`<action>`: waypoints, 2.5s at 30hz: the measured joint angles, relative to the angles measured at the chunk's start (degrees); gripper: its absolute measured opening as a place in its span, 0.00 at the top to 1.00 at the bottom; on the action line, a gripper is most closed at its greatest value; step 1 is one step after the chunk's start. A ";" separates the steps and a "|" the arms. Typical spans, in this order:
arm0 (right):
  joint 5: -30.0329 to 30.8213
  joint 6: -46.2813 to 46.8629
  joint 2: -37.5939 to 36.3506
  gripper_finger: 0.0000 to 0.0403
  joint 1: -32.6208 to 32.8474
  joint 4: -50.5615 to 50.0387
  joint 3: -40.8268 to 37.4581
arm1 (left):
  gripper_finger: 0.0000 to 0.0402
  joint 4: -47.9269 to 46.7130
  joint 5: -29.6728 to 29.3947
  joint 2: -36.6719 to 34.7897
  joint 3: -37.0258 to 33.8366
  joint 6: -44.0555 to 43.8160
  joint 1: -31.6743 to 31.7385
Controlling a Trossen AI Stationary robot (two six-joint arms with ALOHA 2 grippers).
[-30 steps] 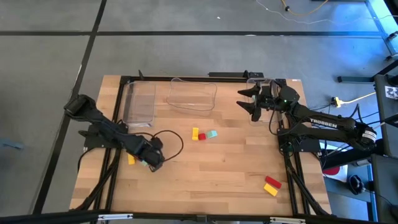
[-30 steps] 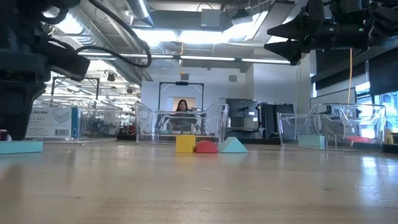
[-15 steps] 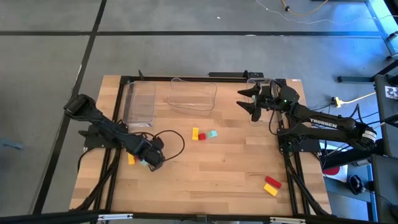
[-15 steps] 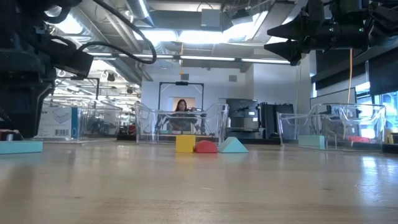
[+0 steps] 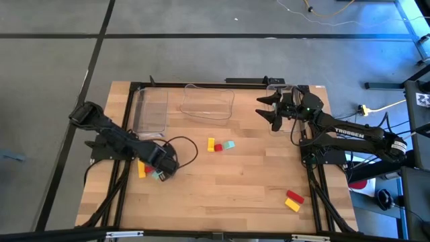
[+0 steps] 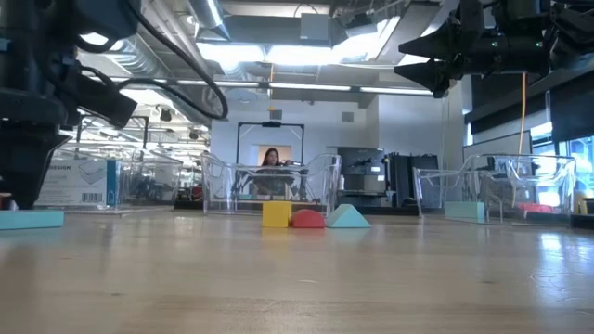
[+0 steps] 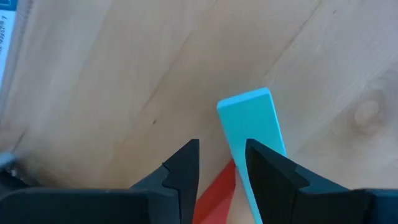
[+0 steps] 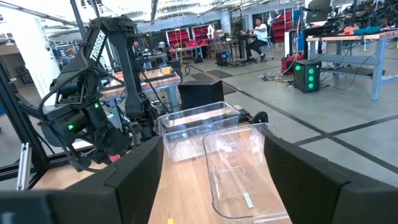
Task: Sort & place blocks by color
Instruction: Put the left light blue block into the right transparent bin
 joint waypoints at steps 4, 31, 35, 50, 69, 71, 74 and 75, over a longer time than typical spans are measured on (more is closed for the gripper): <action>0.00 -0.04 0.00 0.30 -0.01 0.00 0.00 | 0.69 0.26 0.04 0.00 0.00 4.39 1.25; -0.02 0.02 -0.02 0.30 0.01 -0.59 -0.08 | 0.72 -6.00 2.53 -0.02 5.49 9.60 4.57; -0.02 0.03 -0.02 0.30 0.00 -0.57 -0.07 | 0.58 -5.77 3.93 -0.02 5.49 10.85 5.78; -0.02 0.04 -0.02 0.30 -0.01 -1.47 -0.07 | 0.42 -0.45 1.45 0.27 3.64 -3.15 2.13; -0.02 0.07 -0.02 0.30 -0.01 -1.60 -0.07 | 0.43 5.08 1.52 1.18 -0.42 -9.24 0.10; -0.02 0.07 -0.02 0.30 0.01 -1.67 -0.07 | 0.43 6.02 1.80 1.84 -0.42 -9.44 0.00; -0.02 0.07 -0.02 0.30 0.01 -1.68 -0.07 | 0.43 6.92 3.05 3.62 -0.44 -9.23 -0.54; -0.02 0.07 -0.02 0.30 0.01 -1.68 -0.07 | 0.43 6.81 3.29 4.09 -0.44 -9.15 -0.79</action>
